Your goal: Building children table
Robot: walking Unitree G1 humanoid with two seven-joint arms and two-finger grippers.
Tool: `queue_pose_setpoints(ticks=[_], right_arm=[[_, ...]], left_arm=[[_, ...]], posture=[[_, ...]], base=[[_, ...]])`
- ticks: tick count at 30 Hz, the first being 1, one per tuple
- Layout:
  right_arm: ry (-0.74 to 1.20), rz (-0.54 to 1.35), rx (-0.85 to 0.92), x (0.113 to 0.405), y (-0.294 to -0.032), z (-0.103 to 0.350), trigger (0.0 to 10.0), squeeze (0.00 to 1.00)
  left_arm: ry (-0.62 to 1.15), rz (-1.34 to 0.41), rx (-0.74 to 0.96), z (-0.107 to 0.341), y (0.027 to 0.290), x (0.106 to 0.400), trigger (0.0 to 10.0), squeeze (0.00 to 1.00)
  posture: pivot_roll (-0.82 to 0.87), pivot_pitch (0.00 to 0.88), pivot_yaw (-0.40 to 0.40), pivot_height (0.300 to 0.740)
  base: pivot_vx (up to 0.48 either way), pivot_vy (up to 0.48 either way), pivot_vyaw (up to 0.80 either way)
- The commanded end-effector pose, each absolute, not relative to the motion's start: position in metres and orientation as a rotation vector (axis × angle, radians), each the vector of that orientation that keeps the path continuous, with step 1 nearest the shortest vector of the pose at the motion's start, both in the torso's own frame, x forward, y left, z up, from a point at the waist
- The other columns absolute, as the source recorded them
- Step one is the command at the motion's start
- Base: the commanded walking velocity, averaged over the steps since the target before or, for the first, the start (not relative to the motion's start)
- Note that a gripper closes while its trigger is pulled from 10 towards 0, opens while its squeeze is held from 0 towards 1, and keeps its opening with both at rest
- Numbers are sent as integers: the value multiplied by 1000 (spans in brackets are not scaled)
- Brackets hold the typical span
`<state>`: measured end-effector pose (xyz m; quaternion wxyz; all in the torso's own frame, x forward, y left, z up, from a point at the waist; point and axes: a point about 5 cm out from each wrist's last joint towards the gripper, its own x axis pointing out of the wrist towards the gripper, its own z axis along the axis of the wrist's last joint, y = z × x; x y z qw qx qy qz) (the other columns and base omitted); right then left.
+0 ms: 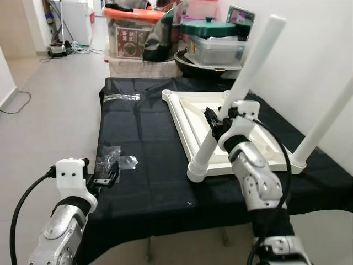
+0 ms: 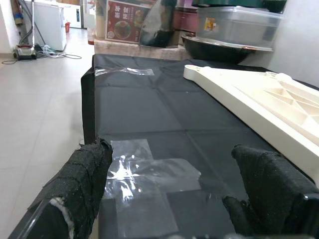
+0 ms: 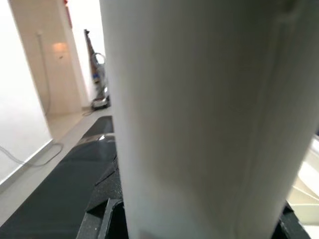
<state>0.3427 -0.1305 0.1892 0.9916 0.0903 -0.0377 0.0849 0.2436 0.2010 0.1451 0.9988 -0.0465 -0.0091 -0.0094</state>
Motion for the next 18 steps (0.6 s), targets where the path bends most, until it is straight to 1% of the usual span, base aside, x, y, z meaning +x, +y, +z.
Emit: queue_pose_setpoints(ticks=[1, 5, 6, 7, 9, 10, 12, 13, 15, 17, 18], right_arm=[[257, 104, 150, 326, -130, 119, 0, 0], [274, 65, 140, 327, -129, 121, 0, 0], [292, 108, 183, 329, -123, 121, 0, 0], [292, 108, 183, 329, -123, 121, 0, 0], [322, 325, 238, 333, -105, 127, 0, 0], [326, 403, 255, 333, -99, 130, 0, 0], [326, 403, 255, 333, -99, 130, 0, 0], [306, 542, 214, 334, -96, 137, 0, 0], [306, 542, 214, 334, -96, 137, 0, 0], [266, 783, 60, 342, -101, 151, 0, 0], [266, 783, 60, 342, -101, 151, 0, 0]], left_arm=[[3, -21, -94, 142, 200, 246, 10000, 0], [12, -18, -82, 141, 201, 248, 10000, 0], [14, -16, -79, 141, 202, 249, 10000, 0], [14, -16, -79, 141, 202, 249, 10000, 0], [16, -15, -75, 141, 202, 250, 10000, 0], [16, -15, -75, 141, 202, 250, 10000, 0], [16, -15, -75, 141, 202, 250, 10000, 0], [17, -16, -74, 141, 201, 251, 10000, 0], [17, -16, -74, 141, 201, 251, 10000, 0], [15, -19, -79, 141, 199, 253, 10000, 0], [15, -19, -79, 141, 199, 253, 10000, 0]], posture=[[71, 0, -73, 740], [68, 0, -66, 740], [69, 0, -65, 740], [69, 0, -65, 740], [70, 0, -65, 740], [70, 0, -65, 740], [70, 0, -65, 740], [67, 0, -63, 740], [67, 0, -63, 740], [71, 0, -81, 740], [71, 0, -81, 740]], base=[[0, 0, 0], [0, 0, 0], [0, 0, 0], [0, 0, 0], [0, 0, 0], [0, 0, 0], [0, 0, 0], [0, 0, 0], [0, 0, 0], [0, 0, 0], [0, 0, 0]])
